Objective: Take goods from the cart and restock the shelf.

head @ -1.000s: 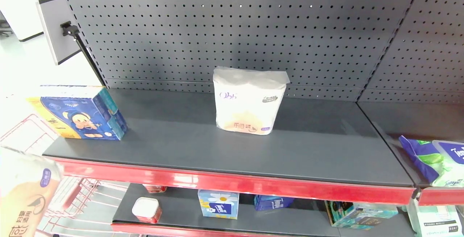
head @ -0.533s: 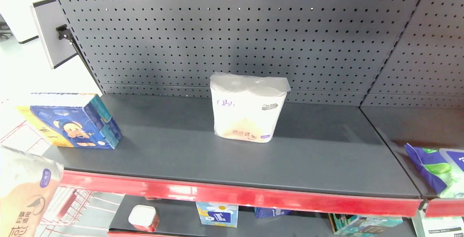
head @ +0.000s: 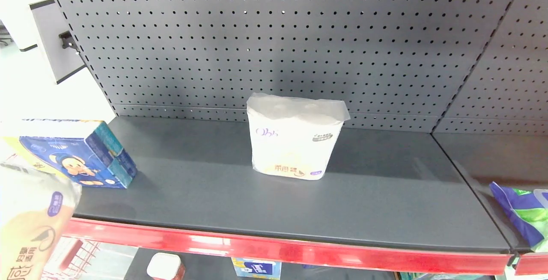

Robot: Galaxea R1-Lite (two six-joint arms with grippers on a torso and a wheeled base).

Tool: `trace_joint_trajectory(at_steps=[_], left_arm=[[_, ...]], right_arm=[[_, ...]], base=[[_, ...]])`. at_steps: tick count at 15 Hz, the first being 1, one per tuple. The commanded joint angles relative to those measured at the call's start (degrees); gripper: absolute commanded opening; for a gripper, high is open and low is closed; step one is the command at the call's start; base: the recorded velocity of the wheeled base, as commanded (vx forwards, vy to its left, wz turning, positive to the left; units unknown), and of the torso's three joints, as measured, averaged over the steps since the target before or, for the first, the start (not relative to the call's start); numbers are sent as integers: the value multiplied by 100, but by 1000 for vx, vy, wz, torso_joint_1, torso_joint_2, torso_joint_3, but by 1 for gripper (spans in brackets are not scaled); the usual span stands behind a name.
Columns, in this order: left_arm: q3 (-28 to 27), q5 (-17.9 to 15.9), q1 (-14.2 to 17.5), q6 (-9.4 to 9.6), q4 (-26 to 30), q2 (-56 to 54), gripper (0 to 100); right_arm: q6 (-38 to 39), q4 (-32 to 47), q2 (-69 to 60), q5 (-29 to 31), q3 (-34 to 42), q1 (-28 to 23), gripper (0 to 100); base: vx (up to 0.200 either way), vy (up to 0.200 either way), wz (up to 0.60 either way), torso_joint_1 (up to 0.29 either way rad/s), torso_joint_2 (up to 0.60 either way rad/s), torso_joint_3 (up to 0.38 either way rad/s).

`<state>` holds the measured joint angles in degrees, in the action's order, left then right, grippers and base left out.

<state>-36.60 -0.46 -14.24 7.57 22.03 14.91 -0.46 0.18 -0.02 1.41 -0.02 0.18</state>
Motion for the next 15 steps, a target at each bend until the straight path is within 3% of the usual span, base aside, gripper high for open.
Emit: trace_joint_trajectory(at_steps=[1, 3, 4, 5, 6, 7, 9, 15], left_arm=[[-5, -235, -53, 60, 30, -85, 0], [-41, -657, -185, 60, 21, 82, 0], [-155, -745, -220, 60, 21, 293, 0], [-199, -762, -228, 60, 21, 355, 0], [-304, -912, -246, 52, -6, 654, 0], [-313, -1044, -237, 60, -14, 768, 0], [-269, -1140, -237, 60, -14, 882, 0], [-392, -1096, -228, 16, -296, 1612, 0]], right_arm=[[-6, -9, 38, -10, 2, 8, 100], [29, -53, 64, -388, -85, 8, 100], [108, -1, 1022, -546, -1070, 26, 100], [196, -53, 1488, -528, -1413, 8, 100], [662, -124, 3360, -388, -3170, 26, 100], [503, -106, 4037, -396, -3583, 43, 100], [-129, -264, 4977, -511, -3636, 70, 100], [-455, -581, 7350, -2998, -4647, 1045, 100]], base=[[0, 0, 0, 0, 0, 0], [0, 0, 0, 0, 0, 0], [0, 0, 0, 0, 0, 0], [0, 0, 0, 0, 0, 0], [0, 0, 0, 0, 0, 0], [0, 0, 0, 0, 0, 0], [0, 0, 0, 0, 0, 0], [0, 0, 0, 0, 0, 0]])
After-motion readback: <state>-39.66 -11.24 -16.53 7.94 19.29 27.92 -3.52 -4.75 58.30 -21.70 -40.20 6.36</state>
